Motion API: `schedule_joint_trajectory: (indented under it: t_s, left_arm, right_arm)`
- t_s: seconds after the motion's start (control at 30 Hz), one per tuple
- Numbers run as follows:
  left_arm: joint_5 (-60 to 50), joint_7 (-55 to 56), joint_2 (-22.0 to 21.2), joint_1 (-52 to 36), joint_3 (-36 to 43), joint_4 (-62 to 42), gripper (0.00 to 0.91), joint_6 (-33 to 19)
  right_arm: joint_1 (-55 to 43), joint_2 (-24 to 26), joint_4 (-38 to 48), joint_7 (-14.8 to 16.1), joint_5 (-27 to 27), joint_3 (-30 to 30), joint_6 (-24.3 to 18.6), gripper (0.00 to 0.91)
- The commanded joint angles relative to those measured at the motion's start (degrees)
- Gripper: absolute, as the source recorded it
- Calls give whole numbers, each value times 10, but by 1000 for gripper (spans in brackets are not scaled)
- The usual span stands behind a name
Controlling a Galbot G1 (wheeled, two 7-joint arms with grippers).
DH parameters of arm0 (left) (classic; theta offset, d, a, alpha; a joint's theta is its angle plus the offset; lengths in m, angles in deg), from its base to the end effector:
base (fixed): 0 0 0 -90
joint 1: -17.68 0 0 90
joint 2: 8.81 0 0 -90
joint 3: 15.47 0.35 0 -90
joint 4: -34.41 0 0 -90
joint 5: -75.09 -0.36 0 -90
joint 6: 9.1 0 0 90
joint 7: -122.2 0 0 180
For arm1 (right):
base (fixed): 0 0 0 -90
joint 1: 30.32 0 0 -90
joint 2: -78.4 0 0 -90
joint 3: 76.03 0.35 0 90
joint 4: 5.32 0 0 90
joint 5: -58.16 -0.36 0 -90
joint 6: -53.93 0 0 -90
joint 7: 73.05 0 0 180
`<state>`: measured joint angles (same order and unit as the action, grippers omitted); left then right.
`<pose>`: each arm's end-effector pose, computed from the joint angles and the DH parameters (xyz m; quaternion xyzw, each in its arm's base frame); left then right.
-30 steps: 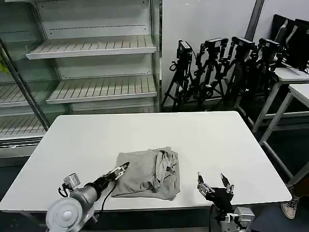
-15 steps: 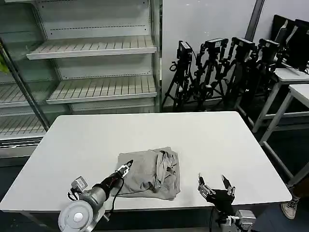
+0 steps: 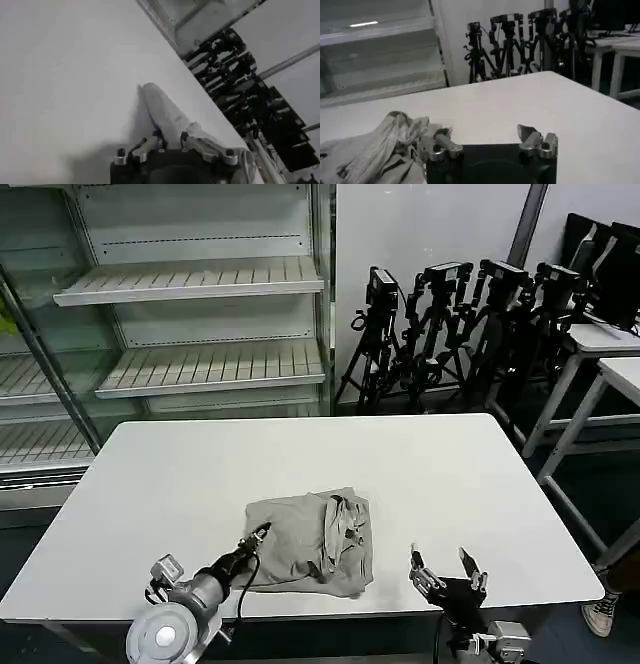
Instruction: Fold and organize the clothes.
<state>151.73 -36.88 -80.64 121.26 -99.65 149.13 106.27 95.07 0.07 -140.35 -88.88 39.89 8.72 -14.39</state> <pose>0.2693 0.0307 -0.2706 -0.0845 -0.8633 0.4234 0.2613 0.1498 0.0035 -0.2267 -0.0059 -0.9884 -0.0688 0.1353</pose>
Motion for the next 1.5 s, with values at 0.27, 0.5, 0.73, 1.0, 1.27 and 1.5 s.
schedule_joint_trajectory:
  t_s: [0.27,0.5,0.73,1.0,1.27,1.5]
  left_arm:
    - [86,-4,66,22,-137,7,40,3]
    - [151,-25,184,30,-330,-61,40,50]
    - [166,-38,263,22,-389,-53,40,77]
    - [76,2,206,-39,-169,86,40,57]
    - [-118,35,11,-175,162,24,40,49]
    - [-162,55,-97,-257,261,-63,40,44]
  right_arm:
    - [-14,2,3,0,-7,-1,1,907]
    - [-42,8,17,-1,-22,-10,3,907]
    - [-62,10,31,-1,-29,-19,2,907]
    - [-49,9,21,0,-22,-17,-1,907]
    - [-16,3,-4,2,-3,0,-7,907]
    - [3,3,-17,4,2,16,-13,907]
